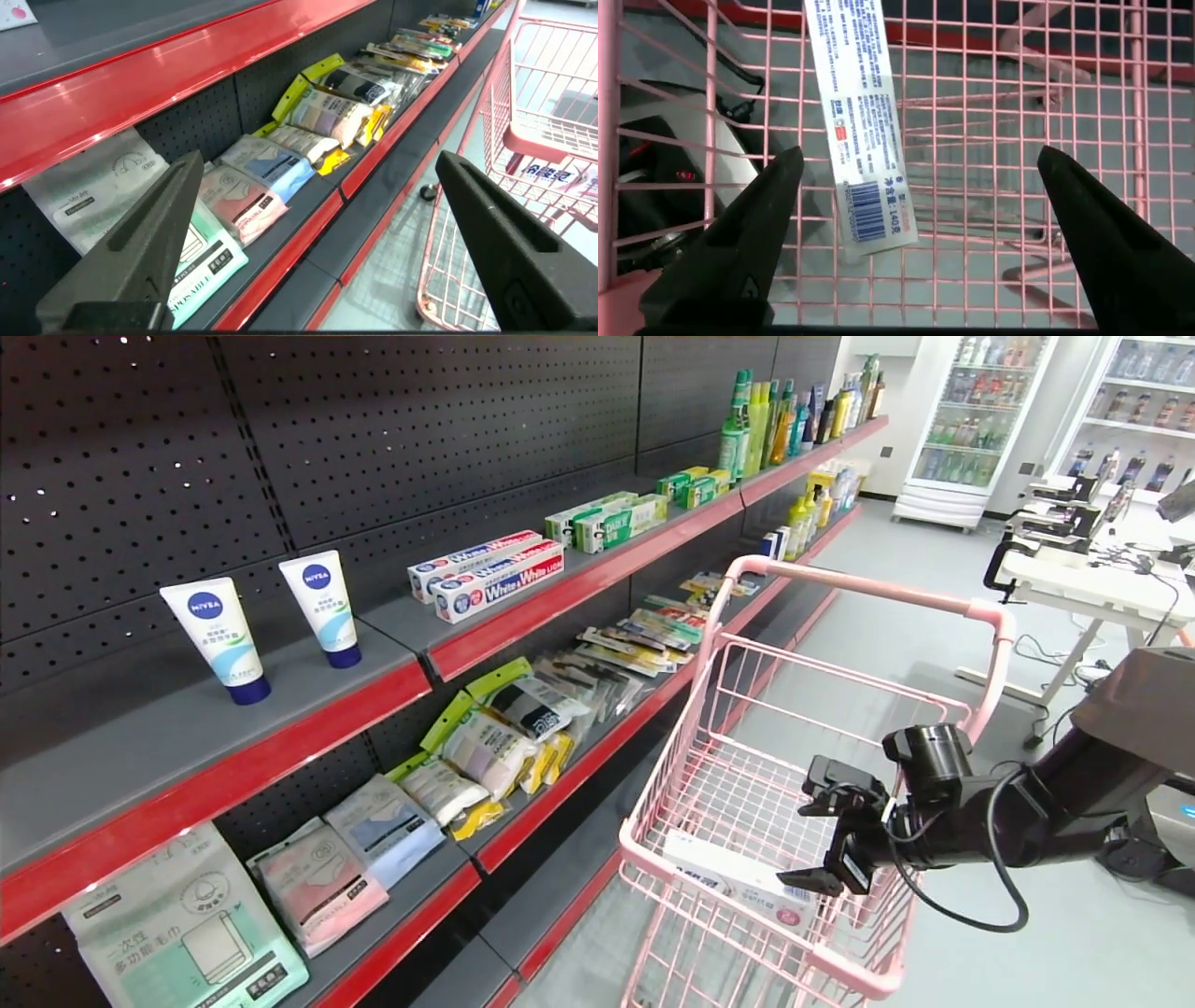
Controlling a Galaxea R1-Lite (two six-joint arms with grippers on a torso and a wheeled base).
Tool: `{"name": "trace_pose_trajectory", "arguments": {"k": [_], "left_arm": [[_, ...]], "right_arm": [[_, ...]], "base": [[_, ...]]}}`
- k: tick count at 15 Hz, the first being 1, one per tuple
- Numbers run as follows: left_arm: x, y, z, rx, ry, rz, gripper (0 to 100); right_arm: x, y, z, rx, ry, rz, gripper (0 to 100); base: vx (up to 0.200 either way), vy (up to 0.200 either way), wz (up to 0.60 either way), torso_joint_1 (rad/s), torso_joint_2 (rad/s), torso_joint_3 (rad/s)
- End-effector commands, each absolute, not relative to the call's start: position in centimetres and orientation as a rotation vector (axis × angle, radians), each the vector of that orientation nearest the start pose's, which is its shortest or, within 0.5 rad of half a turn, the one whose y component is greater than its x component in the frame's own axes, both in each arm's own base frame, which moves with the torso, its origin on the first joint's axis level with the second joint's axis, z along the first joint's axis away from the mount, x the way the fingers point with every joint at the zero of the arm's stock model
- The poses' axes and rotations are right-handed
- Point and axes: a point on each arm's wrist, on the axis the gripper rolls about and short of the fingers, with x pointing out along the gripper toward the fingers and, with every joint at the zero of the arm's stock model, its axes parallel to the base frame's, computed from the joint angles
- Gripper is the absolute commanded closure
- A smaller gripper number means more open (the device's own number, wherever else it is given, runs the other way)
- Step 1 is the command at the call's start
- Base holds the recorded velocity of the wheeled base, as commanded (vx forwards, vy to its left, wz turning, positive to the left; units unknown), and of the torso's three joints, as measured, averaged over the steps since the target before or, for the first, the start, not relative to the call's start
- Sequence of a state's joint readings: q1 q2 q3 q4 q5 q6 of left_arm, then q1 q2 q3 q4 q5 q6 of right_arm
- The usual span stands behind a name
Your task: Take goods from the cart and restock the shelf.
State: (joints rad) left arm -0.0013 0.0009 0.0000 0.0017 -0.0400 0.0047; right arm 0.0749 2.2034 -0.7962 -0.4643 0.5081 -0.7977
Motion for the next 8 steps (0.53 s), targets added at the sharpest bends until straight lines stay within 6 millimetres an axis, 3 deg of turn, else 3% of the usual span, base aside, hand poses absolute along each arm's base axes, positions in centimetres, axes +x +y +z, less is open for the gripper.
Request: {"name": "trace_pose_trajectory", "arguments": {"k": [1,5,8], "left_arm": [[-2.3,-0.1,7.5,0.005,0.003,-0.041,0],[-2.3,-0.1,7.5,0.005,0.003,-0.041,0],[-2.3,-0.1,7.5,0.005,0.003,-0.041,0]], "right_arm": [[34.4,3.5,-2.2,-0.504,0.676,0.915,0],[36.3,3.6,-4.6,-0.534,0.654,0.957,0],[36.9,3.6,-4.8,-0.516,0.638,0.976,0]], "base": [[0.0,0.0,0.0,0.0,0.0,0.0],[0.0,0.0,0.0,0.0,0.0,0.0],[0.0,0.0,0.0,0.0,0.0,0.0]]}}
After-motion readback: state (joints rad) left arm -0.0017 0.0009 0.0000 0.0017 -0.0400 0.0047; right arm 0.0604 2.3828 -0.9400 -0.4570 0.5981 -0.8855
